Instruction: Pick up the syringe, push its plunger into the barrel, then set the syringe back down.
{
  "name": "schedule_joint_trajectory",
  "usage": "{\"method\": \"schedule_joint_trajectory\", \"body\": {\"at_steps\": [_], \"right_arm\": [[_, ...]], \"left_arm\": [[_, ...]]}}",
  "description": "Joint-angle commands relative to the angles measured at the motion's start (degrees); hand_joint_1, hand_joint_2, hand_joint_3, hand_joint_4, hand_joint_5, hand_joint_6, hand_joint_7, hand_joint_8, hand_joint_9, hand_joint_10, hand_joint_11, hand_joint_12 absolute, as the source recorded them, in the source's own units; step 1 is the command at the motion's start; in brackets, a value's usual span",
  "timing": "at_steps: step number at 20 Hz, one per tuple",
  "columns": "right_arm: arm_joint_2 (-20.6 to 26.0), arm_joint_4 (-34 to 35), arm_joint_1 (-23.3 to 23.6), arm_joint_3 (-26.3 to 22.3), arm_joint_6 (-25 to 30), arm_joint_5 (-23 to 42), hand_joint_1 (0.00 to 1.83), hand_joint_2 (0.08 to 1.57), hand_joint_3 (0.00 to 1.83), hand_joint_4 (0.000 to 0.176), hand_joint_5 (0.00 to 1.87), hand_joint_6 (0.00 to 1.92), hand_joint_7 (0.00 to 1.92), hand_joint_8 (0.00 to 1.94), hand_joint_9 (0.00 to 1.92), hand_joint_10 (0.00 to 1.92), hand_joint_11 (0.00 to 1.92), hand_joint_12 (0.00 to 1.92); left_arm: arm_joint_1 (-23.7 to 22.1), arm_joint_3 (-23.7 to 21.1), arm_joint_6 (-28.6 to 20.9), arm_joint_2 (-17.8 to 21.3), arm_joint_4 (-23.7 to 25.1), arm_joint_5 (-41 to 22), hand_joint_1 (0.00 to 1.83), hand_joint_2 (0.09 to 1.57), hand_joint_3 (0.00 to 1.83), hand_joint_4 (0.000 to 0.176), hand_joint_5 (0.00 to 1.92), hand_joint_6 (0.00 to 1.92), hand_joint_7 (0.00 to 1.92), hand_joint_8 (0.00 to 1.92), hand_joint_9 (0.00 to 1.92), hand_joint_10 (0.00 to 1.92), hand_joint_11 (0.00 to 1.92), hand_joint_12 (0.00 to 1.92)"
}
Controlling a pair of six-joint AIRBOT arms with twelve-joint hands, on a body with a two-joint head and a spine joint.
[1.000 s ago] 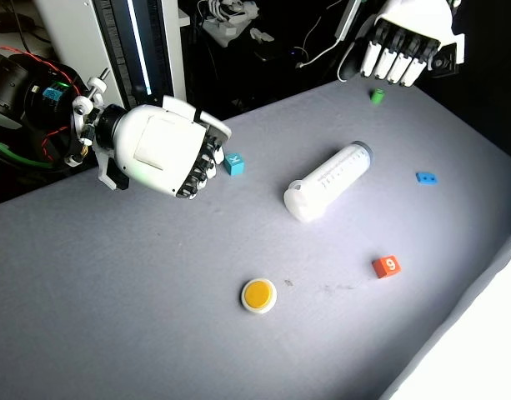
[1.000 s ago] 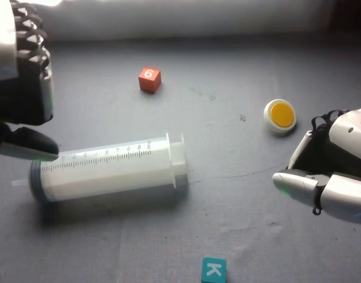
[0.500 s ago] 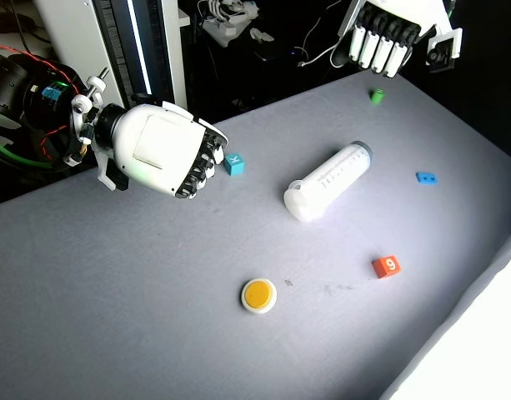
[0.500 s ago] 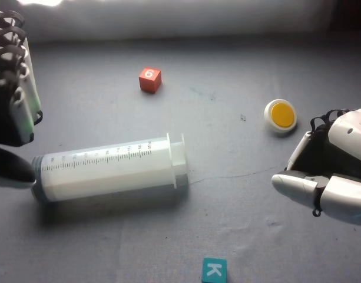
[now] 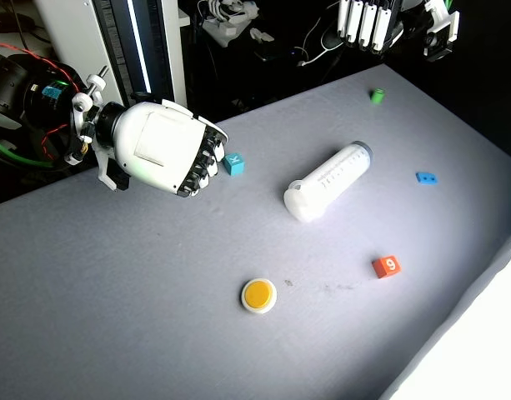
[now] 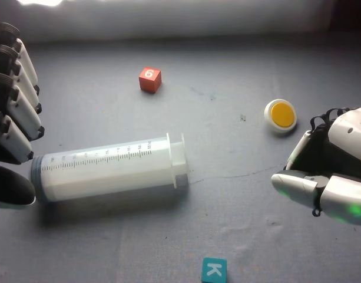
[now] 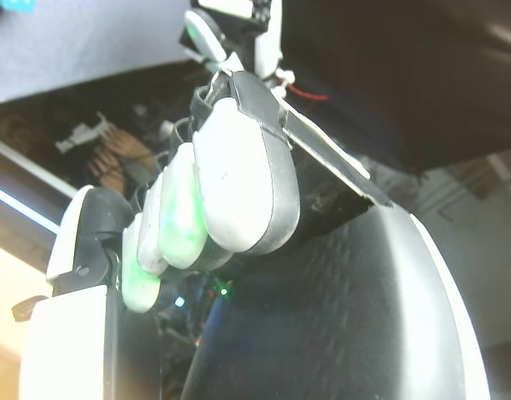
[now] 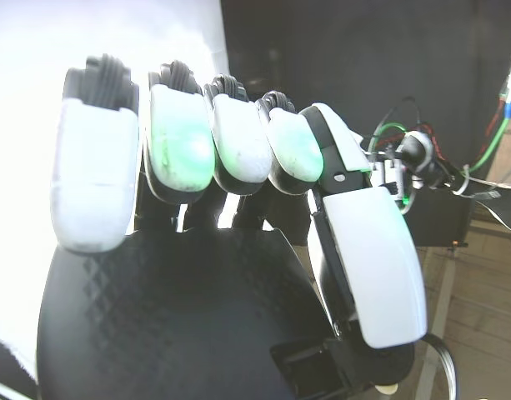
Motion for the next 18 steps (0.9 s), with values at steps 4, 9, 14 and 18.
{"method": "schedule_joint_trajectory", "body": {"at_steps": [4,9,14,18], "right_arm": [[0.1,-1.4,0.5,-0.2,0.4,6.3,0.95,1.42,0.0,0.089,1.3,1.92,1.44,1.94,1.5,1.92,1.7,1.92],[0.1,-1.4,0.5,-0.2,0.4,6.3,0.96,1.42,0.0,0.094,1.29,1.92,1.43,1.94,1.5,1.92,1.71,1.92],[0.1,-1.4,0.5,-0.2,0.4,6.3,0.92,1.41,0.0,0.1,1.28,1.92,1.41,1.94,1.49,1.92,1.7,1.92],[0.1,-1.6,0.5,-0.2,0.4,6.3,0.98,1.39,0.0,0.109,1.27,1.92,1.41,1.94,1.49,1.92,1.71,1.92]], "left_arm": [[-0.5,-0.6,1.5,0.1,-5.9,-1.2,1.22,1.34,0.0,0.0,1.54,1.92,1.6,1.92,1.66,1.92,1.71,1.92],[-0.3,-0.7,2.8,0.0,-5.1,-0.6,1.21,1.35,0.0,0.0,1.54,1.92,1.59,1.92,1.65,1.92,1.71,1.92],[-0.4,-0.4,2.9,-0.2,-5.3,-0.6,1.18,1.36,0.01,0.0,1.55,1.92,1.61,1.92,1.67,1.92,1.72,1.92],[-0.3,-0.2,2.9,-0.2,-5.4,-1.2,1.21,1.34,0.0,0.0,1.53,1.92,1.59,1.92,1.66,1.92,1.72,1.92]]}}
